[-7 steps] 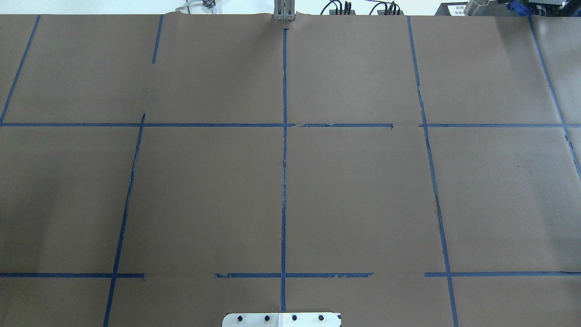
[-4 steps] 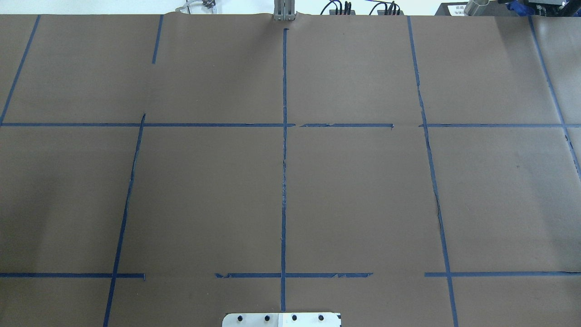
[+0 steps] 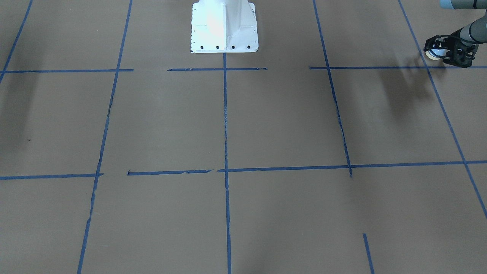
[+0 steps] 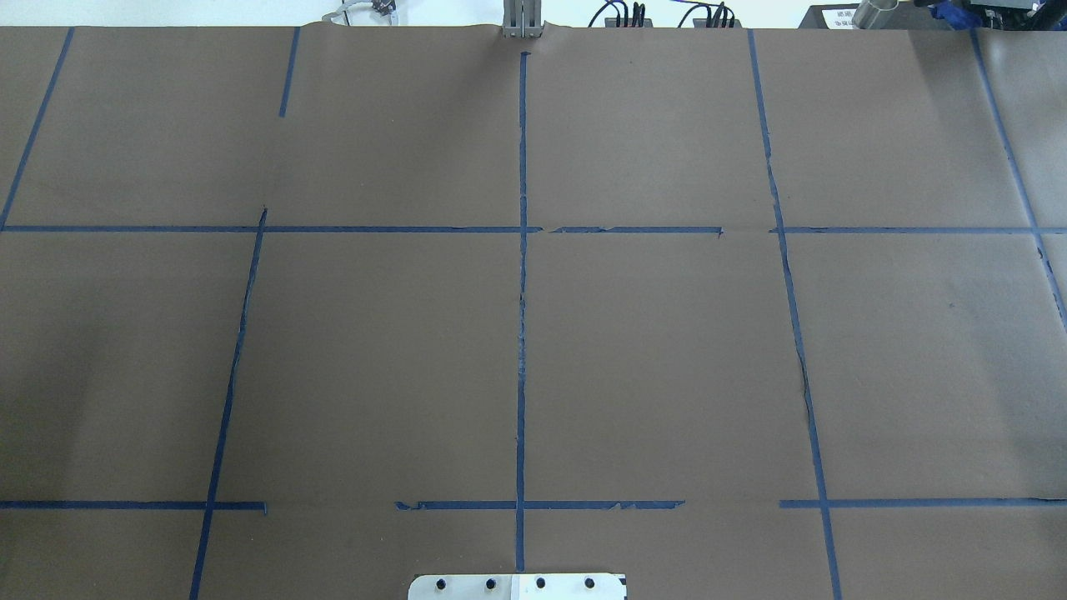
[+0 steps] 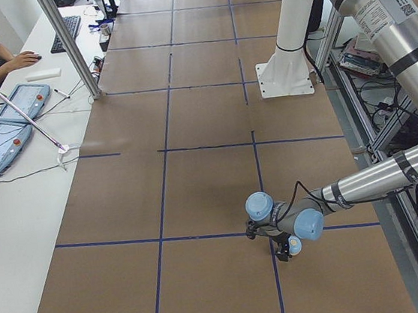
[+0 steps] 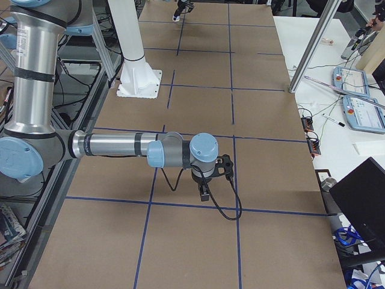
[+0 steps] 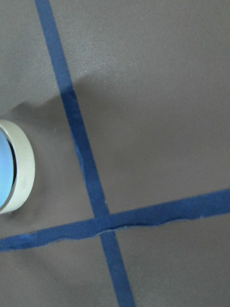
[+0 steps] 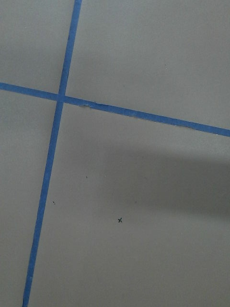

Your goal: Place and press bell with both arms

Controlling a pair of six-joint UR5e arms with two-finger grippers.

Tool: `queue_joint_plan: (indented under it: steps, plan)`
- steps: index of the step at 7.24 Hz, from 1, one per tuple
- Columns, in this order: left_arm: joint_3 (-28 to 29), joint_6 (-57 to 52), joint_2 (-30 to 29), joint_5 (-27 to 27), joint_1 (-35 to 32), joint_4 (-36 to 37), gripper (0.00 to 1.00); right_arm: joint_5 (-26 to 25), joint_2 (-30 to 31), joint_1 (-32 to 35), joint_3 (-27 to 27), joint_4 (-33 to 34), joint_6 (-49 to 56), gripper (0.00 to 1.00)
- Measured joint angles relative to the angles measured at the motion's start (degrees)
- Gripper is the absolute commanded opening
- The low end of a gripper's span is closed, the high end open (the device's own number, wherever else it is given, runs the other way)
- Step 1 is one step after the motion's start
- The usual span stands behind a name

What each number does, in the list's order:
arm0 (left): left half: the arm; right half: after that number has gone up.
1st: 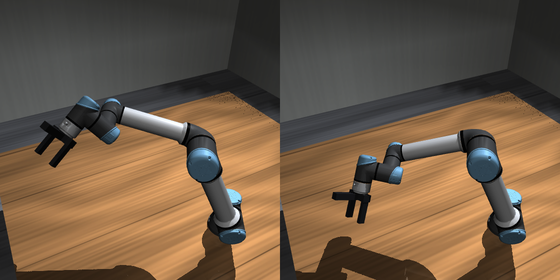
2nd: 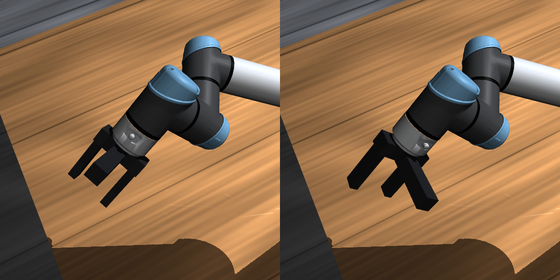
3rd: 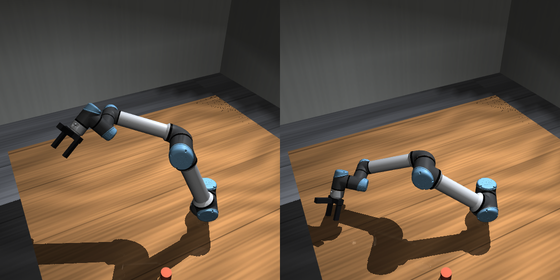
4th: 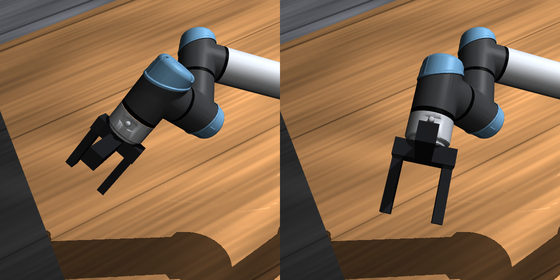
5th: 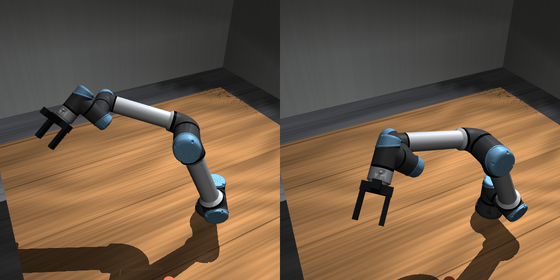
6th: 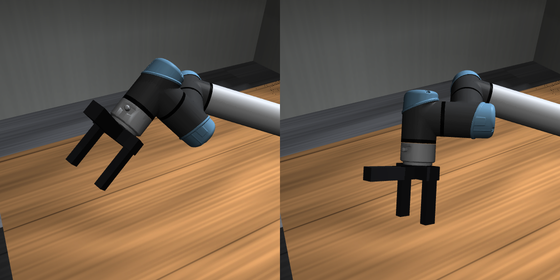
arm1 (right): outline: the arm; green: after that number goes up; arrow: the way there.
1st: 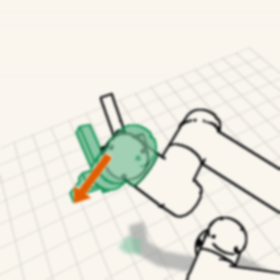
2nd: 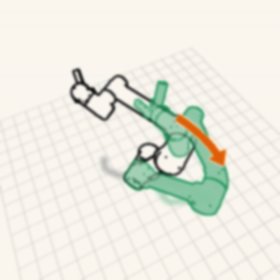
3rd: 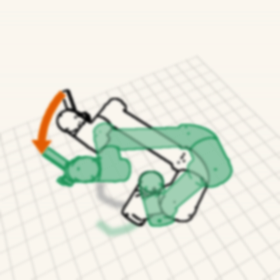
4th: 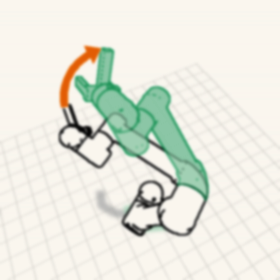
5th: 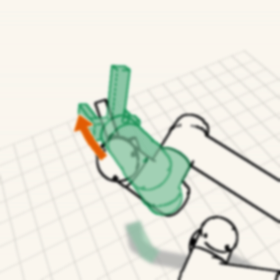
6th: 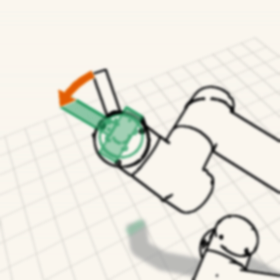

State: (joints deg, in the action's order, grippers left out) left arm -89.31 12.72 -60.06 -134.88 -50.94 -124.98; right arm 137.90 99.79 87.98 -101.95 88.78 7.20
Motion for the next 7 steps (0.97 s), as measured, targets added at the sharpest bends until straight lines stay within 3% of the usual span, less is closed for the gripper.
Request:
queue_joint_plan:
  steps: [1, 2, 3, 5, 7]
  plan:
    - [0.05, 0.02, -0.06, 0.0, 0.06, 0.0, 0.33, 0.0, 0.01, 0.0, 0.0, -0.01, 0.0, 1.0]
    - [0.08, 0.05, -0.25, 0.01, 0.1, -0.02, 0.15, 0.02, 0.02, 0.0, 0.0, -0.01, 0.0, 1.0]
    - [0.05, 0.11, -0.5, -0.03, 0.09, -0.64, 0.09, 0.04, 0.0, 0.0, 0.0, -0.01, 0.0, 1.0]
    - [-1.89, 0.66, -0.89, -0.49, -0.03, -4.57, 0.09, 0.01, -0.02, 0.0, 0.02, -0.01, -0.01, 1.0]
    - [-11.49, 7.41, -1.18, -0.77, -0.19, -5.74, 0.09, 0.02, -0.03, -0.03, 0.11, -0.01, -0.15, 1.0]
